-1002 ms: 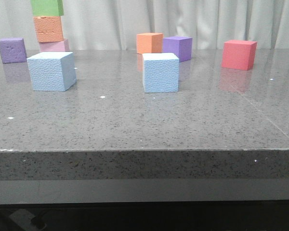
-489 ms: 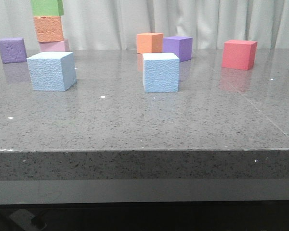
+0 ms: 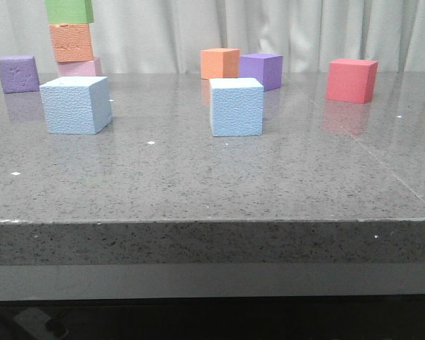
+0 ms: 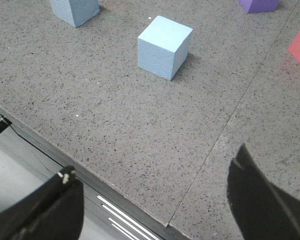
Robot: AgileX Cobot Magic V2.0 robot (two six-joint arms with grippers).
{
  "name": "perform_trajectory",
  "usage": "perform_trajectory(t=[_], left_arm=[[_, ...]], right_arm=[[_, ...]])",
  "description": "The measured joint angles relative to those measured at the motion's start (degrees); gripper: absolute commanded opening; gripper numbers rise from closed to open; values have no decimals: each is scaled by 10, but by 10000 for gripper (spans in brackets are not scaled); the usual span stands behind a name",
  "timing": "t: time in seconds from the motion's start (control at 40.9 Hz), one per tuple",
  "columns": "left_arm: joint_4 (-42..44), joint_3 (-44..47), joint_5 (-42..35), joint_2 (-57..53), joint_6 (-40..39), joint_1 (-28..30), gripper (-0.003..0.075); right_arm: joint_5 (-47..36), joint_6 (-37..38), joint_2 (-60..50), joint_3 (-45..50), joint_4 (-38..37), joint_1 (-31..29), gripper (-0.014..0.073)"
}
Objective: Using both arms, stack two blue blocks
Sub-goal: 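Open the right gripper and raise it away from the cube, then lower the left gripper onto the other light-blue cube and close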
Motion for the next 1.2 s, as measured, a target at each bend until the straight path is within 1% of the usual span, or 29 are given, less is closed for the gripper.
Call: perform_trajectory(t=[0.171, 0.342, 0.489, 0.562, 0.855, 0.929, 1.075, 1.197], left_arm=[[-2, 0, -14, 17, 0, -33, 586], [26, -29, -18, 81, 2, -54, 586], [67, -79, -18, 159, 2, -96, 586], [90, -100, -18, 197, 3, -108, 586], [112, -220, 4, 415, 1, -110, 586], [117, -261, 20, 474, -19, -110, 586], [164, -371, 89, 602, -108, -110, 586], [165, -446, 118, 689, -140, -110, 589]], right_arm=[[0, 0, 0, 0, 0, 0, 596], [0, 0, 0, 0, 0, 0, 596], [0, 0, 0, 0, 0, 0, 596], [0, 0, 0, 0, 0, 0, 596], [0, 0, 0, 0, 0, 0, 596], [0, 0, 0, 0, 0, 0, 596], [0, 0, 0, 0, 0, 0, 596], [0, 0, 0, 0, 0, 0, 596]])
